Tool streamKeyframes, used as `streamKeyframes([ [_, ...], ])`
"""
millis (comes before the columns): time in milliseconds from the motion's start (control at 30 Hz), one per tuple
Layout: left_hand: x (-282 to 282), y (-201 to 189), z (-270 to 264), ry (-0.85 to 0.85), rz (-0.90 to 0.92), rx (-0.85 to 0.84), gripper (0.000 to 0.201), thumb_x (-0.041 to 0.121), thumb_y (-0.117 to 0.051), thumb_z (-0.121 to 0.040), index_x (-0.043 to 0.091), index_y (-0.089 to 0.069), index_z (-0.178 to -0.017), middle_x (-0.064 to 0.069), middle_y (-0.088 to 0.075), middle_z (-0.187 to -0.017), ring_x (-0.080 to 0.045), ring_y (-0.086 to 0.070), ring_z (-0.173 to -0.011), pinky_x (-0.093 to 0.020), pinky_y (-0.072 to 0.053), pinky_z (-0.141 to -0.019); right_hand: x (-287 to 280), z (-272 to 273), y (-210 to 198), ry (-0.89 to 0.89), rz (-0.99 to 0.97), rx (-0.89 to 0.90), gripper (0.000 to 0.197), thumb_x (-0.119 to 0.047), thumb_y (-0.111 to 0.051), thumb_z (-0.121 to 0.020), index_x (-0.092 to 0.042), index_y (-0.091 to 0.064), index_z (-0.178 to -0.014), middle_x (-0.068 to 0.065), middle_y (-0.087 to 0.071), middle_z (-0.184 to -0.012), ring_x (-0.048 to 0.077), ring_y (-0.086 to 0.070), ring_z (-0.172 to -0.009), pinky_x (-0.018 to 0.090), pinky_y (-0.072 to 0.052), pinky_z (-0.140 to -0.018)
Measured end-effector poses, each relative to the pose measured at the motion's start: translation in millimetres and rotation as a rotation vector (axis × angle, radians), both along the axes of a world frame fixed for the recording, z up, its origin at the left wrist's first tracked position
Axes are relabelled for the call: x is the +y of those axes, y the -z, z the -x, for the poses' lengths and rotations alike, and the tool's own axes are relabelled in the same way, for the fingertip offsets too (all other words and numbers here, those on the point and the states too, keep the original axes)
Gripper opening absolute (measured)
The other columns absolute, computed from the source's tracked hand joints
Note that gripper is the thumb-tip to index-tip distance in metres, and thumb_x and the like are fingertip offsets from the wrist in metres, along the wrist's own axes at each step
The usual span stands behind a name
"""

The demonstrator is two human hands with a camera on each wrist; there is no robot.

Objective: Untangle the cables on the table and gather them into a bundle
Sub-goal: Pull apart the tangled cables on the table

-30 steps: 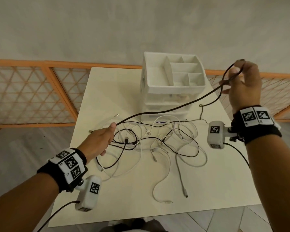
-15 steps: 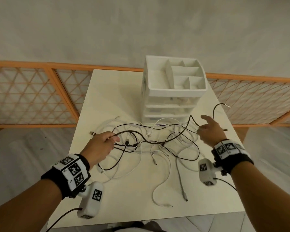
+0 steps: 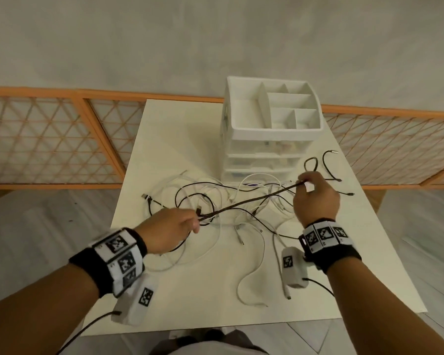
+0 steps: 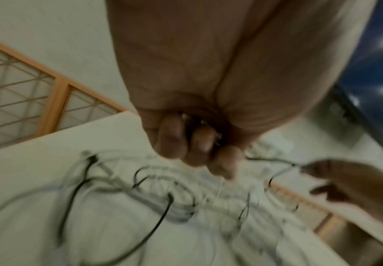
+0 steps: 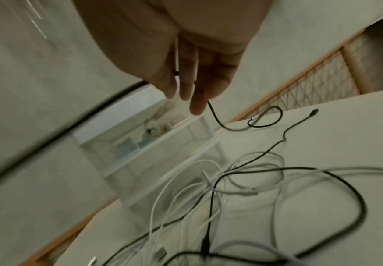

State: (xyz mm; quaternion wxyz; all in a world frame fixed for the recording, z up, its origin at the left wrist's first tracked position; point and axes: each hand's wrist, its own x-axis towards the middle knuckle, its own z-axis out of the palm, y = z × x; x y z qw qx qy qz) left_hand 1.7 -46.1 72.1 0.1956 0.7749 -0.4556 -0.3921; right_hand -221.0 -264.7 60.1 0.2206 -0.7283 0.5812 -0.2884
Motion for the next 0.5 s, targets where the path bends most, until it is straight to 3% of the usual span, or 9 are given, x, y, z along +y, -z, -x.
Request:
streamKeyframes([
  [67,8.7,31.3,0.4,-0.075,-0.081,-0.059,0.027,0.015,-0.036,-0.101,0.023,-0.055,-0.084,0.007,-0.068,-0.084,-0.017,-0.058,-0.069,-0.030,-0.047,-0.063,13.4,-4.0,4.3,-0.124,-0.062,0.004,0.049,-0.018,-0.067,-0.092,-0.028,-0.053,-0.138,0.011,-0.072,-0.111,0.036,-0.068,-0.096,0.041,-0.055,-0.094],
  [133,13.6,51.1,3.6,-0.166,-0.116,-0.037,0.020,0.011,-0.036,-0.098,0.014,-0.055,-0.091,-0.012,-0.071,-0.098,-0.029,-0.063,-0.083,-0.033,-0.050,-0.076,37.3,-6.8,23.6,-0.300,-0.182,0.135,0.074,-0.019,-0.070,-0.090,-0.029,-0.033,-0.153,0.008,-0.064,-0.132,0.033,-0.064,-0.115,0.039,-0.050,-0.097],
  [200,14.0,55.4,8.4,-0.253,-0.126,0.021,0.018,0.011,-0.037,-0.098,0.007,-0.055,-0.097,-0.009,-0.074,-0.093,-0.024,-0.061,-0.080,-0.028,-0.045,-0.067,67.0,-9.4,45.3,-0.448,-0.218,0.207,0.062,-0.021,-0.069,-0.088,-0.026,-0.045,-0.144,0.003,-0.065,-0.126,0.027,-0.065,-0.111,0.040,-0.053,-0.096],
  [267,10.3,51.9,14.3,-0.291,-0.067,0.084,0.018,0.016,-0.036,-0.100,0.014,-0.051,-0.091,0.003,-0.076,-0.088,-0.018,-0.059,-0.069,-0.028,-0.044,-0.060,95.2,-14.3,64.1,-0.696,-0.198,0.286,0.047,-0.026,-0.064,-0.085,-0.031,-0.058,-0.132,-0.004,-0.062,-0.129,0.022,-0.065,-0.107,0.043,-0.054,-0.095],
  [333,3.1,43.2,21.6,-0.296,0.019,0.145,0.020,0.021,-0.035,-0.103,0.018,-0.046,-0.087,0.009,-0.076,-0.094,-0.016,-0.056,-0.059,-0.026,-0.042,-0.053,115.6,-24.8,76.3,-0.932,-0.222,0.449,0.056,-0.024,-0.061,-0.088,-0.042,-0.048,-0.140,-0.011,-0.043,-0.151,0.021,-0.061,-0.118,0.043,-0.052,-0.100],
  [400,-5.5,36.2,28.8,-0.288,0.075,0.206,0.021,0.025,-0.035,-0.106,0.018,-0.046,-0.089,0.011,-0.074,-0.102,-0.016,-0.055,-0.054,-0.025,-0.041,-0.049,125.1,-36.8,84.9,-1.006,-0.265,0.588,0.066,-0.016,-0.060,-0.091,-0.043,-0.038,-0.147,-0.011,-0.034,-0.158,0.025,-0.058,-0.123,0.042,-0.052,-0.099],
  [500,-11.9,31.5,37.5,-0.263,0.098,0.209,0.020,0.026,-0.035,-0.106,0.018,-0.046,-0.092,0.008,-0.072,-0.109,-0.015,-0.055,-0.053,-0.019,-0.039,-0.044,122.1,-50.2,82.9,-0.969,-0.252,0.699,0.040,-0.009,-0.055,-0.093,-0.026,-0.062,-0.128,0.004,-0.058,-0.128,0.030,-0.061,-0.113,0.043,-0.054,-0.094],
])
